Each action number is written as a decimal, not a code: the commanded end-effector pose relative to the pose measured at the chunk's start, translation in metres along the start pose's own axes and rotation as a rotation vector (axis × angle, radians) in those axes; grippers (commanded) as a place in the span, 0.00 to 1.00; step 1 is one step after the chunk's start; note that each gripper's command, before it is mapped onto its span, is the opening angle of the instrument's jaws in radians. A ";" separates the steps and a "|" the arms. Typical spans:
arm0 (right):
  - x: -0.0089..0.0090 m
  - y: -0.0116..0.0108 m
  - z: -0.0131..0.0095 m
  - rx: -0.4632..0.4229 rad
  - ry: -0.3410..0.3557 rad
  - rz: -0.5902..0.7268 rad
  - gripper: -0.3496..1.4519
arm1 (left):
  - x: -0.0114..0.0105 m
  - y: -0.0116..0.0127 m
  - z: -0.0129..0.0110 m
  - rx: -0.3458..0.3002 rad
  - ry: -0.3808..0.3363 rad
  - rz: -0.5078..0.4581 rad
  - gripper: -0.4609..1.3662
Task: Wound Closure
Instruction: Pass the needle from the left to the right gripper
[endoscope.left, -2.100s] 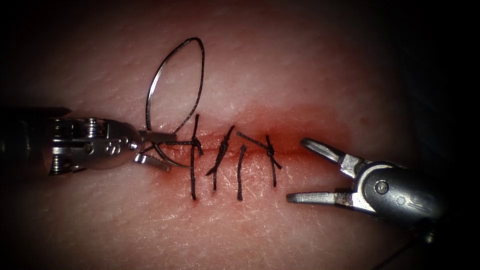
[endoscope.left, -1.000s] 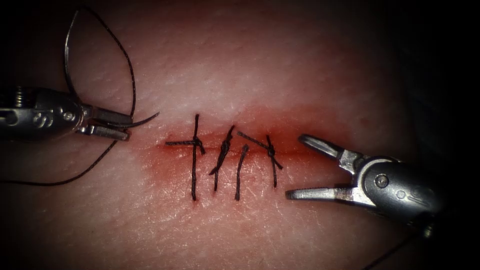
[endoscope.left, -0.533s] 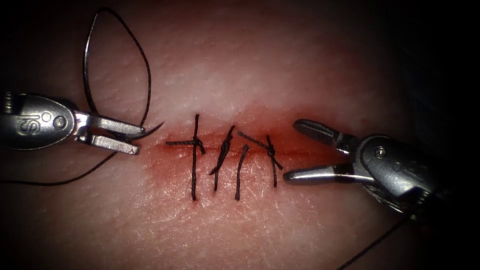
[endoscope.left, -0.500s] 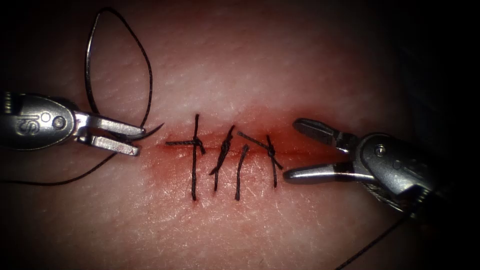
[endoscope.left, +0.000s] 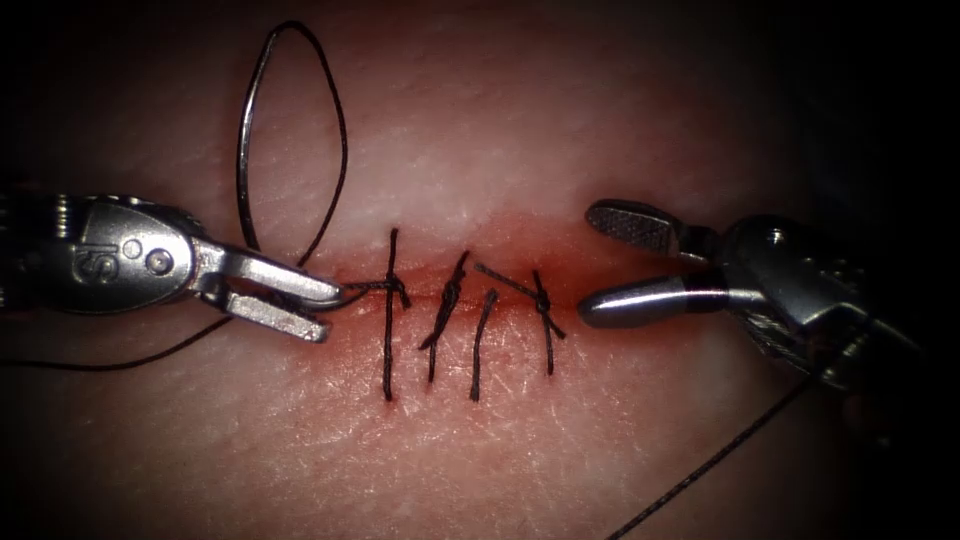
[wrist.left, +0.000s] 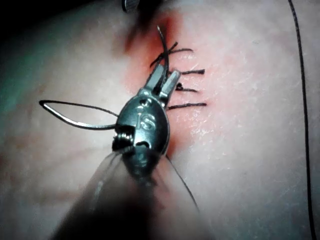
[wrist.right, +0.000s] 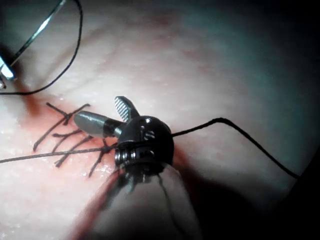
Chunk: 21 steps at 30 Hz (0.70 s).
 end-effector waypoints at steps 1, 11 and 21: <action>0.0001 0.0000 0.0001 0.001 0.000 0.000 0.62 | 0.0005 0.0001 -0.0001 0.001 -0.005 0.015 0.06; 0.0002 0.0003 0.0007 0.005 0.003 0.006 0.63 | 0.0035 0.0003 0.0010 0.005 -0.009 0.070 0.06; 0.0002 0.0003 0.0008 0.006 0.003 0.013 0.63 | 0.0024 0.0005 0.0016 0.003 -0.016 0.079 0.06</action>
